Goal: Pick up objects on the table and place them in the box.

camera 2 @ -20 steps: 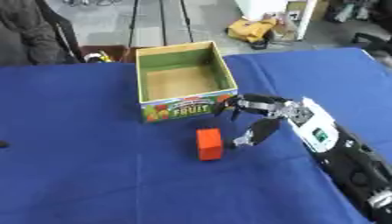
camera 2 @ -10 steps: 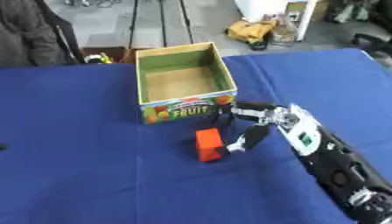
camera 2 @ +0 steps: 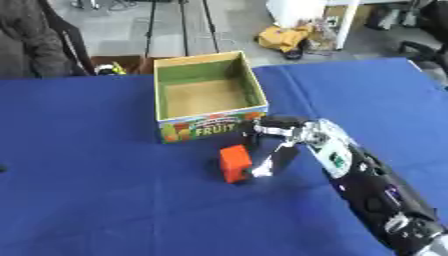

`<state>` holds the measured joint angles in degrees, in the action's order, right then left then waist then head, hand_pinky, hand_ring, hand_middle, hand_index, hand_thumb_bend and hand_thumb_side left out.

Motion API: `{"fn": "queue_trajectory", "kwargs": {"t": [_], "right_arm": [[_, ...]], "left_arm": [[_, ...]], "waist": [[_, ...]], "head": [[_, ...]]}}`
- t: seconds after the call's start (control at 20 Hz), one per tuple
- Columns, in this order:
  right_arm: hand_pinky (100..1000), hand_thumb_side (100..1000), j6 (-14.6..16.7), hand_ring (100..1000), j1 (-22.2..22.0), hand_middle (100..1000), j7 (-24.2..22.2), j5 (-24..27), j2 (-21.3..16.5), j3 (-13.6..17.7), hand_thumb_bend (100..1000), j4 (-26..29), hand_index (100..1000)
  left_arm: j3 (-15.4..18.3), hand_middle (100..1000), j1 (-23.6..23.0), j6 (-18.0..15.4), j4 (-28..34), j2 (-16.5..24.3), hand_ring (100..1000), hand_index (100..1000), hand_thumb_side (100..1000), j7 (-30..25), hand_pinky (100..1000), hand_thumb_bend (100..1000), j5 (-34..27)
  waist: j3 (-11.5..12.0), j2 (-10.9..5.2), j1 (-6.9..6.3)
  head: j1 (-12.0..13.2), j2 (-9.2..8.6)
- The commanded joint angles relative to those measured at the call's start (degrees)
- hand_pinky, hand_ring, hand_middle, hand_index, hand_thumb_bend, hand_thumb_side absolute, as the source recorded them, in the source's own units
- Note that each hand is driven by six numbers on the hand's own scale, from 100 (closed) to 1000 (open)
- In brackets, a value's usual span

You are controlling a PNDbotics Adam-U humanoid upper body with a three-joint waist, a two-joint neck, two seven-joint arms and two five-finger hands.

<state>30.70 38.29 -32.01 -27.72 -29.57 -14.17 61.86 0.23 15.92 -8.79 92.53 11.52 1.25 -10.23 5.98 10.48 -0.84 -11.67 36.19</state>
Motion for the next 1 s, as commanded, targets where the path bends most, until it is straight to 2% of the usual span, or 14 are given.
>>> {"fn": "queue_trajectory", "kwargs": {"t": [0.05, 0.3, 0.6, 0.8, 1.0], "right_arm": [[473, 280, -0.23, 606, 0.02, 213, 2.51, -0.13, -0.63, 0.04, 227, 0.07, 368], [468, 253, -2.42, 600, 1.40, 206, 6.26, 3.31, -3.54, 1.48, 225, 4.31, 356], [472, 235, -5.78, 595, 4.59, 207, 8.47, 7.35, -7.61, 3.94, 234, 8.08, 354], [473, 228, -7.74, 592, 7.34, 208, 11.26, 7.36, -8.88, 6.13, 243, 5.33, 354], [484, 215, -8.80, 584, 9.80, 215, 17.47, 2.43, -10.05, 8.10, 269, 1.08, 351]], "left_arm": [[0.05, 688, 0.60, -0.11, 0.69, 0.43, 862, 743, 803, -0.13, 557, 724, -0.09], [0.10, 688, 0.47, -0.13, 0.68, 0.51, 862, 743, 803, -0.07, 557, 722, 0.02], [0.07, 688, 0.41, -0.16, 0.66, 0.68, 862, 743, 803, -0.08, 557, 722, 0.14], [-0.25, 688, 0.90, -0.09, 0.71, 0.84, 862, 743, 803, -0.37, 557, 723, 0.17], [-0.96, 687, 2.20, 0.05, 0.94, 0.52, 862, 743, 803, -1.01, 558, 723, 0.19]], "waist": [[-0.03, -0.82, 0.12], [-0.14, -1.14, 0.43], [0.09, -1.33, 0.91], [1.71, -0.99, 1.26], [5.17, -0.33, 1.76]], "head": [[0.08, -0.30], [0.28, -0.44], [0.28, -0.74], [-0.34, -1.71], [-1.55, -3.36]]}}
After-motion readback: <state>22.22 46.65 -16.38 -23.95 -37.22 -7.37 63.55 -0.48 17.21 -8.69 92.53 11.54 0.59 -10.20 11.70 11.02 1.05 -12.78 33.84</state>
